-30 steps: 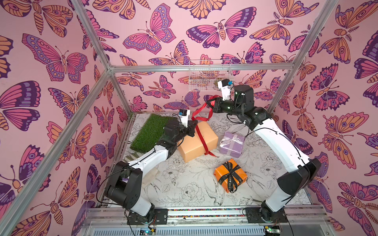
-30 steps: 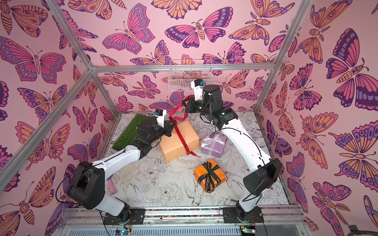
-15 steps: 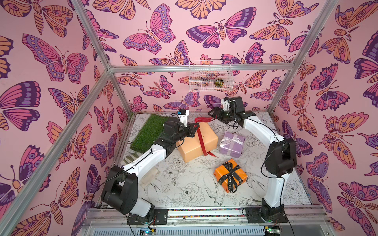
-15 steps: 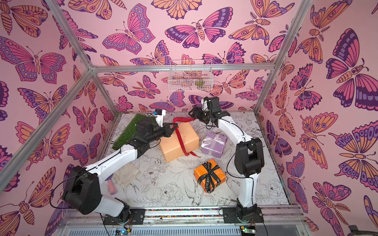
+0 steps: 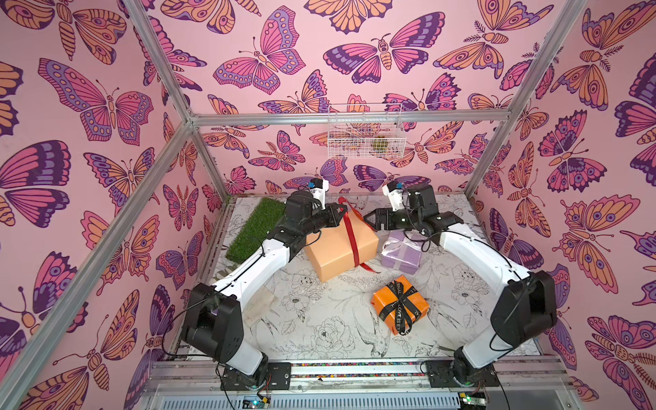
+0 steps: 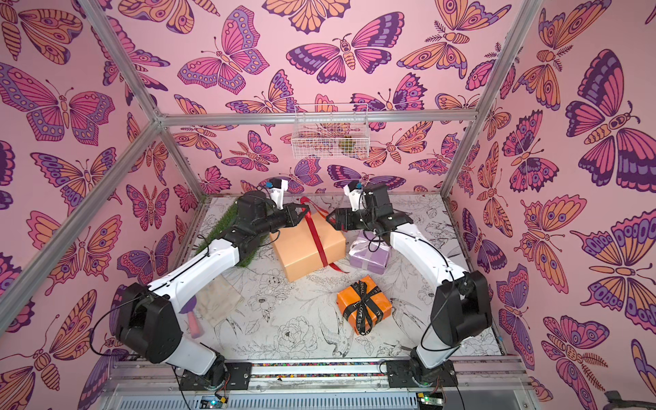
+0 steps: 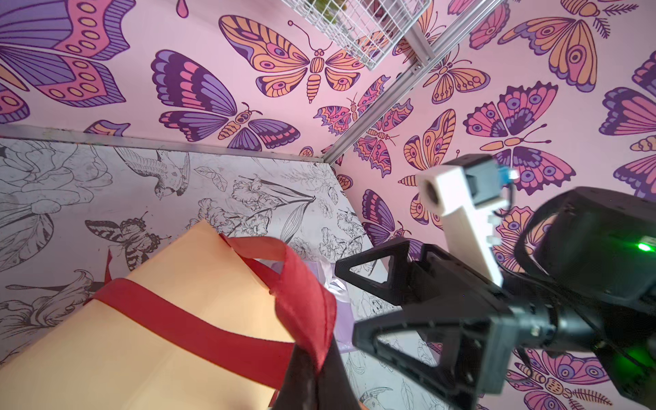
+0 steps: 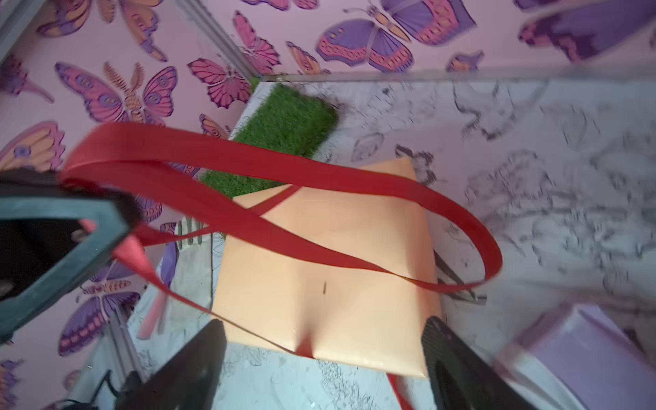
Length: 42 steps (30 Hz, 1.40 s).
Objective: Untie the ribbon bows on the gift boxes
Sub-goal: Pull the ribbon from the gift box.
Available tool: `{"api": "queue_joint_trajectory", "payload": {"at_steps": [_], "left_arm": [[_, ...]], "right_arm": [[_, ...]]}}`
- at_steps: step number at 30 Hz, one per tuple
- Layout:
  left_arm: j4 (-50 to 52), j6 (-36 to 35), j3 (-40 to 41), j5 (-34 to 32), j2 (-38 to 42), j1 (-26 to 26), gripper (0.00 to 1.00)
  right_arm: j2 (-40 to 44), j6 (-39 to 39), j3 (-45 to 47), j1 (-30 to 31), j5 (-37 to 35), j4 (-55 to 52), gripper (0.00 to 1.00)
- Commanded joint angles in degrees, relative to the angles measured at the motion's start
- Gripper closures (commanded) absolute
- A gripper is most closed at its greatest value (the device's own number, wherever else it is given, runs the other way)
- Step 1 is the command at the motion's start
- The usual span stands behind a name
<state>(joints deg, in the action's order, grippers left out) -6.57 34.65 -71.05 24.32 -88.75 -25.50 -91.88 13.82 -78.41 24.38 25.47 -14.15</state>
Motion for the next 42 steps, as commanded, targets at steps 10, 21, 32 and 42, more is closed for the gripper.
{"api": "queue_joint_trajectory", "payload": {"at_steps": [10, 21, 32, 42], "left_arm": [[4.7, 0.7, 2.0, 2.0, 3.3, 0.1, 1.00], [4.7, 3.4, 2.4, 6.0, 4.4, 0.0, 1.00], [4.9, 2.9, 3.6, 2.8, 6.1, 0.4, 1.00], [7.7, 0.7, 9.6, -4.8, 13.4, 4.1, 0.00]], "right_arm": [[-1.2, -24.5, 5.5, 8.0, -0.4, 23.4, 0.01], [-7.4, -24.1, 5.8, 8.1, -0.7, 35.8, 0.03], [-8.7, -19.5, 7.5, 8.1, -1.8, 41.4, 1.00], [-8.5, -11.8, 5.9, 8.0, -5.8, 38.3, 1.00]]}}
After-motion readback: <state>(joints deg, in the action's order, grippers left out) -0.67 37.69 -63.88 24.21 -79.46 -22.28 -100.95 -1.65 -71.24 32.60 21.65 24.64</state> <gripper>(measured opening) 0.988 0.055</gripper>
